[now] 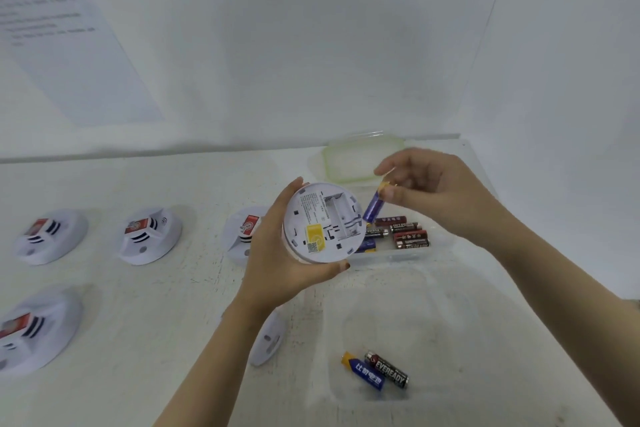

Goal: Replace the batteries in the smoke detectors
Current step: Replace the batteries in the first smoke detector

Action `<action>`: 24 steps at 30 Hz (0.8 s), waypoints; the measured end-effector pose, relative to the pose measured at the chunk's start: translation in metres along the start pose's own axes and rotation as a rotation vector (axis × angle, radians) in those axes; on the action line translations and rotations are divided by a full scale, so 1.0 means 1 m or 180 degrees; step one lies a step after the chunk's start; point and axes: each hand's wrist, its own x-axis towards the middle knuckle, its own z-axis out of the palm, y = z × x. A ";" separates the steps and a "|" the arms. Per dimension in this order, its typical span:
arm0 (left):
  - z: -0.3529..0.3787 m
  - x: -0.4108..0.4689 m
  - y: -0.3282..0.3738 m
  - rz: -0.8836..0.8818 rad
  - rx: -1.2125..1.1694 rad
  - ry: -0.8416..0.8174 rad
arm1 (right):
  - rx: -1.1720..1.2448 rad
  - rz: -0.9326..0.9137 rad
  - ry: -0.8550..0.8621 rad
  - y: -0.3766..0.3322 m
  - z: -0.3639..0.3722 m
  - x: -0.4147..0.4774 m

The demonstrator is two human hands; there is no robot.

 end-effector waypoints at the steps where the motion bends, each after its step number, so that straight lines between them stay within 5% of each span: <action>1: 0.000 0.000 0.001 0.0014 -0.0015 -0.0003 | 0.0101 -0.0013 0.0089 -0.003 0.003 -0.001; 11: -0.003 -0.003 0.027 0.0576 0.0109 -0.0054 | -0.1674 -0.0980 0.0267 -0.012 0.028 -0.014; 17: -0.003 -0.007 0.028 0.0518 0.0153 0.0050 | -0.0379 -0.0342 0.0192 -0.015 0.039 -0.029; 24: 0.002 -0.013 0.037 0.0603 0.0105 0.0181 | -0.0484 -0.0550 0.0476 -0.004 0.044 -0.035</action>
